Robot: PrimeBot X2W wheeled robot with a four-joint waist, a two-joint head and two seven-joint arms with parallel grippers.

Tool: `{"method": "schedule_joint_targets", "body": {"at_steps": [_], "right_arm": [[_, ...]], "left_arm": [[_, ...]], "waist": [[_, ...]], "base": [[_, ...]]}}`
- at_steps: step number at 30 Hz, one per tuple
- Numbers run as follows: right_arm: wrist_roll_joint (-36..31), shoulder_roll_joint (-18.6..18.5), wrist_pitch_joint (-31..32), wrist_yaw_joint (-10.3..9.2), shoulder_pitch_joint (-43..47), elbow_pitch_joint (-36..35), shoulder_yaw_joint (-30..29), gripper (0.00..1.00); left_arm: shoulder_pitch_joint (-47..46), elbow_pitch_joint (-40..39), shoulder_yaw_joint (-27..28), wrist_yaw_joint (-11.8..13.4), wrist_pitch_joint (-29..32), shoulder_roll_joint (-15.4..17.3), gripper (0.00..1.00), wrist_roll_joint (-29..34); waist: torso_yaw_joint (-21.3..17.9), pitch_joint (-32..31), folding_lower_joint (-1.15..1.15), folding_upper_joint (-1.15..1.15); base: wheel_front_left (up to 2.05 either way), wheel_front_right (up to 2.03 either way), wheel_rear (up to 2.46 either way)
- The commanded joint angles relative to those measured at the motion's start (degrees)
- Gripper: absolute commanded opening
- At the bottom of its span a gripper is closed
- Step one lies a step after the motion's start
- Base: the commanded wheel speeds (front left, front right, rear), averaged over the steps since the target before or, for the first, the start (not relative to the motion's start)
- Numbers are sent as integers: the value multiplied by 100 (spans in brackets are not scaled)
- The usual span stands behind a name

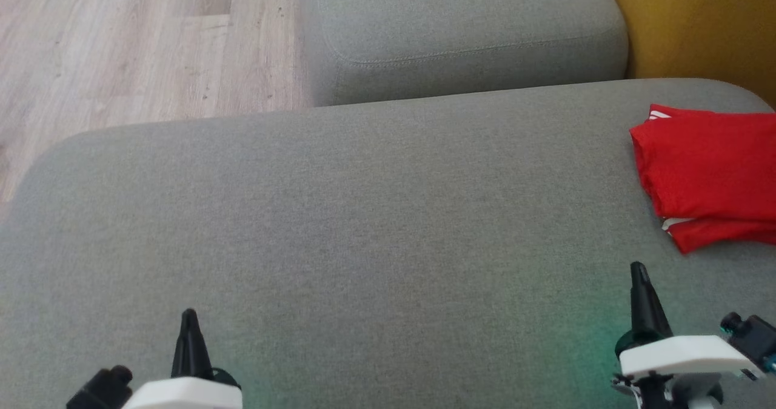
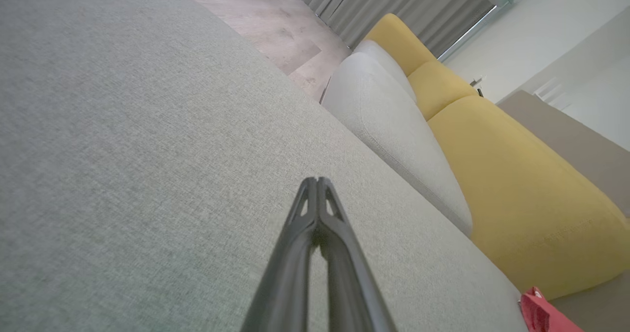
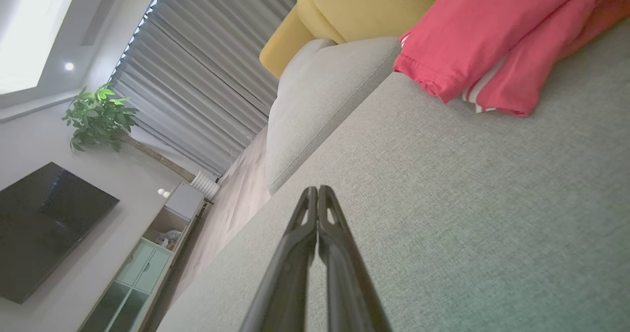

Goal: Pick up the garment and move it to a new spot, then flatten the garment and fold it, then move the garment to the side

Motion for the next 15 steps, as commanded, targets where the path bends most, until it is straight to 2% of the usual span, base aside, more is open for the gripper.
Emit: {"method": "schedule_joint_targets", "body": {"at_steps": [1, 15], "right_arm": [[191, -86, 31, -1, -307, -202, 5, 0], [1121, -86, 256, -2, -429, -214, -139, 0]], "left_arm": [[-367, -149, 159, -63, 31, 75, 0, -182], [-535, -83, 363, -259, 256, 84, 0, -1117]], "waist": [[1, 6, 0, 0], [10, 56, 0, 0]], "base": [[0, 0, 0], [0, 0, 0]]}}
